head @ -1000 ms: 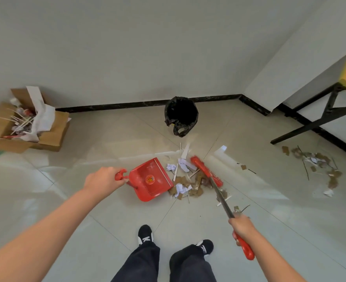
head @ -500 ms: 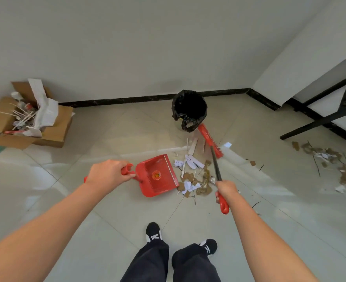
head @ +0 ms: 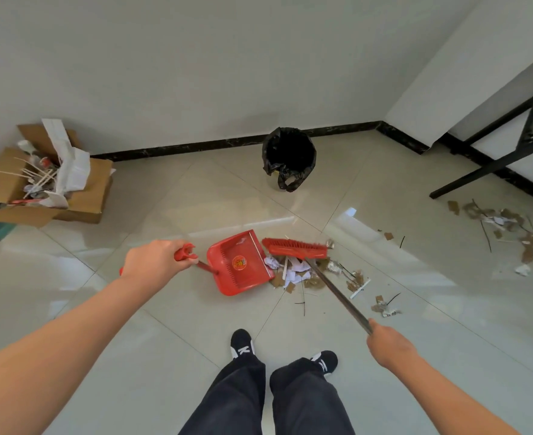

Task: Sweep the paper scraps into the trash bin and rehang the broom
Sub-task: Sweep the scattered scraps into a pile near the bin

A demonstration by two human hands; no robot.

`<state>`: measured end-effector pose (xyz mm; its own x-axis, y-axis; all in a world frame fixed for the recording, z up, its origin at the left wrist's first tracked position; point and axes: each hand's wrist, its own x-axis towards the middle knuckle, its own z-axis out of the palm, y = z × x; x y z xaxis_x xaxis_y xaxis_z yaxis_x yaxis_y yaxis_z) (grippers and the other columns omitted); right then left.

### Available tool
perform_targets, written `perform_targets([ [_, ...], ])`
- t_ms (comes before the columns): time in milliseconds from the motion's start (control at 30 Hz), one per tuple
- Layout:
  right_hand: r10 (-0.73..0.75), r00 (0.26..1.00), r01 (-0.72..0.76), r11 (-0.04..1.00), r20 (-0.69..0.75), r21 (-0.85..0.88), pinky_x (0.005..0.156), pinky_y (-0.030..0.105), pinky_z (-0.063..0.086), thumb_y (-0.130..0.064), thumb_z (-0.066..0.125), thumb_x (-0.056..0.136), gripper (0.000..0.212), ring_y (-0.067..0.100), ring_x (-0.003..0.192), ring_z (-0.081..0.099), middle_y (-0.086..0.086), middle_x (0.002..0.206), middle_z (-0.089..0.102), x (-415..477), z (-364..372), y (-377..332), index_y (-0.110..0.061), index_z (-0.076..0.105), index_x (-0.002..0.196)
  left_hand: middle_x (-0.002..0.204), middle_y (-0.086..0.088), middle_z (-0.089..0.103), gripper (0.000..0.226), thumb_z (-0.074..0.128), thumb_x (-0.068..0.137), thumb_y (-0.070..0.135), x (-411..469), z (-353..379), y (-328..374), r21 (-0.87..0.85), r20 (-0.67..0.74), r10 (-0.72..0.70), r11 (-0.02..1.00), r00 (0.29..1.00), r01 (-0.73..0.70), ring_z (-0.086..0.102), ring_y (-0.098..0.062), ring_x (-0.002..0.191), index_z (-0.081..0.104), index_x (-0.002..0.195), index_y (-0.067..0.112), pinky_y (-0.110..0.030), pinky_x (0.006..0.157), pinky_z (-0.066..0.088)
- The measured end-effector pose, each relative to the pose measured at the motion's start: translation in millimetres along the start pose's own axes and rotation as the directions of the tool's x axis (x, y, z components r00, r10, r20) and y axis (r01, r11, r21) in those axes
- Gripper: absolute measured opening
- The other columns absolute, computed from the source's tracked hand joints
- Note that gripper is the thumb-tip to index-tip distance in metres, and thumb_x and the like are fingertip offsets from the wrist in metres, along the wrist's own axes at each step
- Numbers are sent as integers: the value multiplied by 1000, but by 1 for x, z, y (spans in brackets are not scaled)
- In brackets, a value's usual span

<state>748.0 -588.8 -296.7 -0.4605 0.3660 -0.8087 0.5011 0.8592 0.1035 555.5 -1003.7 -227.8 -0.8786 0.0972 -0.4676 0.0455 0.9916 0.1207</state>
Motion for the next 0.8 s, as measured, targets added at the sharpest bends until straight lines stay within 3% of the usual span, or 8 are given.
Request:
perform_targets([
  [100,39,993,-77,926,109,369,43,19,31,-14,41,92,26,18,45,42,6,67,46,-12,-20,31,-14,57,113,108,5,73,29,61,88,59,-5,-17,10,-4,-50,-9,1000,999,9,65,-23,109,70,103,37,-29,71,41],
  [167,81,980,-174,796,183,579,41,16,27,-12,44,92,23,14,36,30,6,54,35,-25,-34,48,-15,61,107,106,1,74,28,64,86,58,-4,-32,17,-3,-103,-6,1000,995,6,66,-26,106,72,101,36,-30,72,43],
  [333,92,975,-212,657,203,723,39,14,27,-12,44,95,20,13,32,28,4,50,33,-53,-51,67,-14,59,107,98,2,75,33,65,82,63,1,-73,35,61,-150,73,996,986,-64,68,-24,99,71,94,33,-29,67,47],
  [400,108,951,-305,455,288,836,33,12,25,-13,46,97,9,10,28,28,5,50,35,-55,-62,71,-11,55,99,103,5,75,31,65,83,61,-3,-83,48,89,-142,121,990,982,-109,68,-23,103,71,98,35,-30,73,50],
  [467,121,943,-334,353,311,874,30,11,24,-15,46,98,16,8,26,28,7,53,36,-60,-67,74,-10,51,83,105,8,75,31,63,85,61,-8,-88,64,118,-138,162,982,977,-146,68,-21,105,70,101,36,-31,77,53],
  [567,156,961,-270,359,228,893,31,11,24,-8,42,97,25,9,25,26,6,54,32,-64,-73,83,-11,49,73,108,10,74,34,60,86,63,-14,-91,88,150,-147,217,969,965,-195,68,-19,106,68,110,40,-31,78,53],
  [667,220,949,-279,243,227,929,30,10,25,-8,44,97,20,9,22,28,8,55,34,-52,-82,110,-10,43,77,108,13,74,35,59,87,63,-12,-90,117,156,-155,267,957,951,-244,68,-17,106,67,113,42,-30,74,51],
  [800,263,944,-269,274,197,923,32,12,29,-5,42,96,18,12,27,31,7,56,35,-20,-99,153,-9,46,79,103,10,75,33,61,86,62,2,-86,168,91,-202,251,967,947,-237,69,-19,102,70,109,40,-28,69,46],
])
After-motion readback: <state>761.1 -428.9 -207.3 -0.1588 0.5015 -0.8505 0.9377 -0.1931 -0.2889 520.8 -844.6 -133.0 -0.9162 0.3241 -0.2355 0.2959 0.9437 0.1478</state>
